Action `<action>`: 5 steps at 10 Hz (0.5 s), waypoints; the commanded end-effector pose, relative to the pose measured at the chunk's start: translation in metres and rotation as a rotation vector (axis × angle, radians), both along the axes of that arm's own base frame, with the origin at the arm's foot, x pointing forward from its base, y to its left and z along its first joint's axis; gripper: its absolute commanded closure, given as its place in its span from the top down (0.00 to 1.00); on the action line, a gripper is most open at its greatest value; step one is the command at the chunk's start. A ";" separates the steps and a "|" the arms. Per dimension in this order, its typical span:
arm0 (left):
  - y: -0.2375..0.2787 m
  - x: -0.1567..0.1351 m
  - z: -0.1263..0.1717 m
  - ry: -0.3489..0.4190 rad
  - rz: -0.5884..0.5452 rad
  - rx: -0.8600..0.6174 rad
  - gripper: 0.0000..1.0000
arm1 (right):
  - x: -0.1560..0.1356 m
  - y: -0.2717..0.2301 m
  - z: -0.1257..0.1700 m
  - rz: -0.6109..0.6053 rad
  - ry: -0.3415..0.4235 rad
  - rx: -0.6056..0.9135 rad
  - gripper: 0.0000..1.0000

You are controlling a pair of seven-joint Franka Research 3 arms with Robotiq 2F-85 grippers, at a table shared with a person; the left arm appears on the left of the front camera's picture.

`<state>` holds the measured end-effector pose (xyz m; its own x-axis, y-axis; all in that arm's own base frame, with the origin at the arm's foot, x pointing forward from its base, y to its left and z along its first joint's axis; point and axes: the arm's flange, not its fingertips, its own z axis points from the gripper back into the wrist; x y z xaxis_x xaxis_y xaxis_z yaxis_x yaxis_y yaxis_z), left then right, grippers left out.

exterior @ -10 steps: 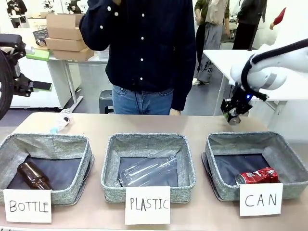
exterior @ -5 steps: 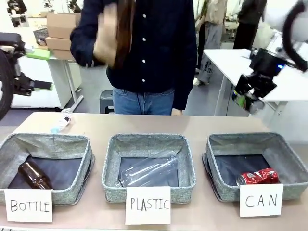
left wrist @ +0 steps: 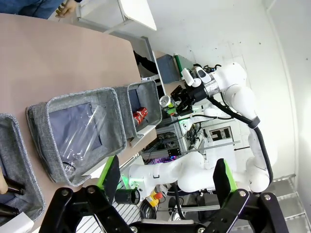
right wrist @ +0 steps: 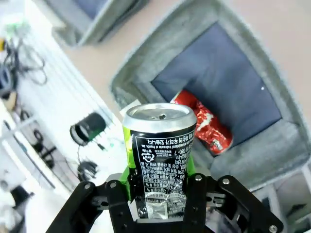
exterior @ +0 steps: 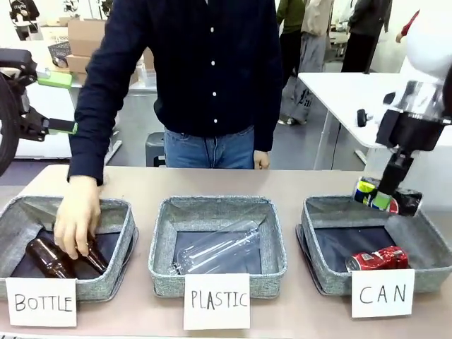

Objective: Sort the can waste into the basket.
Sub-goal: Pick up the can waste from the table and place it in the right Fabric basket.

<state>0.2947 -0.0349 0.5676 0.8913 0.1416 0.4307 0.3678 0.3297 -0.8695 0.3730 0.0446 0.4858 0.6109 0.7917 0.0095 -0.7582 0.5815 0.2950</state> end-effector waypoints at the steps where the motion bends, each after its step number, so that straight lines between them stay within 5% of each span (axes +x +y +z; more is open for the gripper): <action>1: 0.001 0.001 0.001 -0.010 -0.007 -0.023 1.00 | 0.003 -0.013 0.005 0.111 0.006 0.025 0.00; 5: 0.001 0.001 0.001 -0.010 -0.007 -0.023 1.00 | 0.010 -0.015 0.005 0.100 0.017 0.022 0.00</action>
<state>0.2948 -0.0349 0.5675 0.8914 0.1417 0.4305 0.3676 0.3296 -0.8696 0.3780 0.0359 0.4869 0.5443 0.8384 0.0290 -0.8013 0.5094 0.3137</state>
